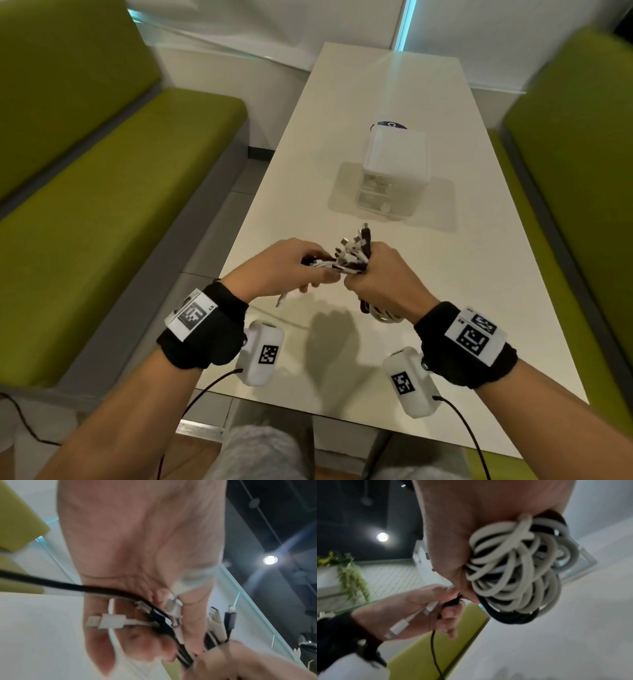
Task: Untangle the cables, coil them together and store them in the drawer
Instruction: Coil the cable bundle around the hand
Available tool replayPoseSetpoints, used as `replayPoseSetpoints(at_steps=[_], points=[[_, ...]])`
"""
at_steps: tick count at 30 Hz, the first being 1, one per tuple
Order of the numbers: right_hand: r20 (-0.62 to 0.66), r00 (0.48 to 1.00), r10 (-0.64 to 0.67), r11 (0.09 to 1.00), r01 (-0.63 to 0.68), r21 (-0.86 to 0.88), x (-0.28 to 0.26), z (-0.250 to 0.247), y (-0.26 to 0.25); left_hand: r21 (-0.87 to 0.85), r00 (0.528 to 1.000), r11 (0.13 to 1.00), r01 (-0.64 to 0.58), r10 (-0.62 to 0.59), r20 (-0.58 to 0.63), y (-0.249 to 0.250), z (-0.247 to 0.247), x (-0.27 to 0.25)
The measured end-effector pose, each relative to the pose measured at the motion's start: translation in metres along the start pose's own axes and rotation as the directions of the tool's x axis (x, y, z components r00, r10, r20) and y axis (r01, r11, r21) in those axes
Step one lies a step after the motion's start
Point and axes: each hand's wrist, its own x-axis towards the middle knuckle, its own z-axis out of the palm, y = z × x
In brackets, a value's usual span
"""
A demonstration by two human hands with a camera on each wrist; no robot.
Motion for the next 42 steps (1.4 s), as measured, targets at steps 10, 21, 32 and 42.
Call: replayPoseSetpoints(at_steps=[10,21,32,42], points=[[-0.064,0.991,0.122,0.917,-0.088,0.388,0.001,-0.002,0.006,-0.458,0.964,0.888,-0.036,-0.091,-0.25,-0.006,0.039,0.0],[-0.038,0.999,0.011,0.76,0.017,0.649,-0.009,0.002,-0.007,-0.85,0.945,0.516,-0.102,-0.218,-0.246,0.03,0.07,0.008],[-0.123,0.992,0.021,0.769,0.062,0.637,-0.011,0.01,-0.003,-0.957,0.949,0.287,-0.031,-0.292,-0.118,0.035,0.066,0.013],[-0.107,0.994,0.019,0.762,0.055,0.645,-0.013,0.011,-0.004,-0.941,0.97,0.333,-0.054,-0.205,-0.128,0.032,0.068,0.012]])
